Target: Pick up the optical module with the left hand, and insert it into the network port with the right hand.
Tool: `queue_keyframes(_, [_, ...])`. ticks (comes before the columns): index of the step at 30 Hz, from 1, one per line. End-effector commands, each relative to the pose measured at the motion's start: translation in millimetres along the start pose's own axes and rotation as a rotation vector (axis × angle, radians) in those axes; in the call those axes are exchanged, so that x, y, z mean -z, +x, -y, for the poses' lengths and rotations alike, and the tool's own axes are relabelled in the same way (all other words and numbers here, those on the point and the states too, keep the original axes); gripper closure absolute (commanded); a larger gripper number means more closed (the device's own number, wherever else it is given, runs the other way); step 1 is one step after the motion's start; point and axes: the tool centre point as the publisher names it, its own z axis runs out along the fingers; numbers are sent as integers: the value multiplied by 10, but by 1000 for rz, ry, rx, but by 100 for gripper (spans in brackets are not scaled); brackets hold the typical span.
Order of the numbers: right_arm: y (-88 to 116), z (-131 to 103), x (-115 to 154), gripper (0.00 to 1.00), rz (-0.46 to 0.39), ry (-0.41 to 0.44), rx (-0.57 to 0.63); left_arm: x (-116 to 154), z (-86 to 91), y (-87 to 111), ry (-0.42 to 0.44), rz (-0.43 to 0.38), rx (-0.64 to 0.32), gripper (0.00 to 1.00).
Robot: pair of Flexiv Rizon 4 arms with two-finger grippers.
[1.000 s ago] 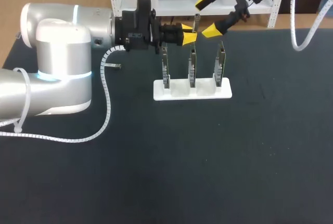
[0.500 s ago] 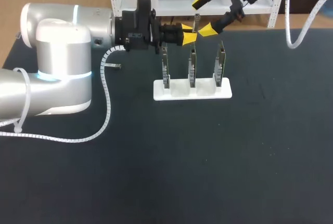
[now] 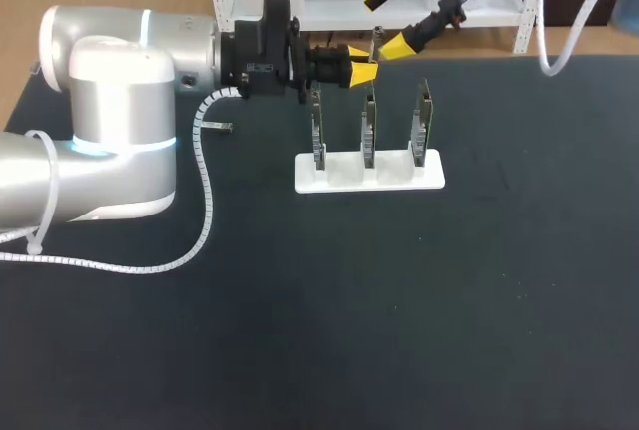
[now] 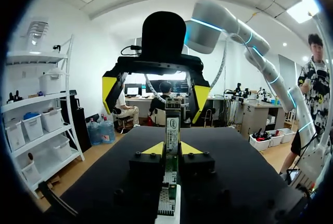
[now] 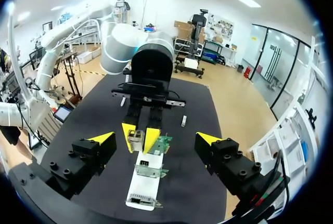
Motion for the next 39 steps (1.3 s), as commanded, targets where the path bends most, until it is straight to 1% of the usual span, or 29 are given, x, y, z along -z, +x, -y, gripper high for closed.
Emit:
queue_keyframes(1, [-6, 40, -56, 0, 13, -24, -2, -5, 4, 6, -3, 1, -1, 100])
queue_keyframes(7, [0, -73, -110, 0, -4, -4, -43, -5, 4, 6, -3, 1, -1, 100])
queue_keyframes(12, [46, -139, -98, 0, -6, 7, -73, -5, 4, 6, -3, 1, -1, 100])
queue_keyframes(17, [40, -179, -71, 0, -27, 33, -105, -5, 4, 6, -3, 1, -1, 100])
queue_keyframes(29, [48, -204, -66, 0, -22, 35, -106, -5, 4, 6, -3, 1, -1, 100])
queue_keyframes(31, [28, -216, -53, 0, -15, 47, -96, -5, 4, 6, -3, 1, -1, 100])
queue_keyframes(39, [9, -231, -55, 0, -3, 49, -97, -5, 4, 6, -3, 1, -1, 100])
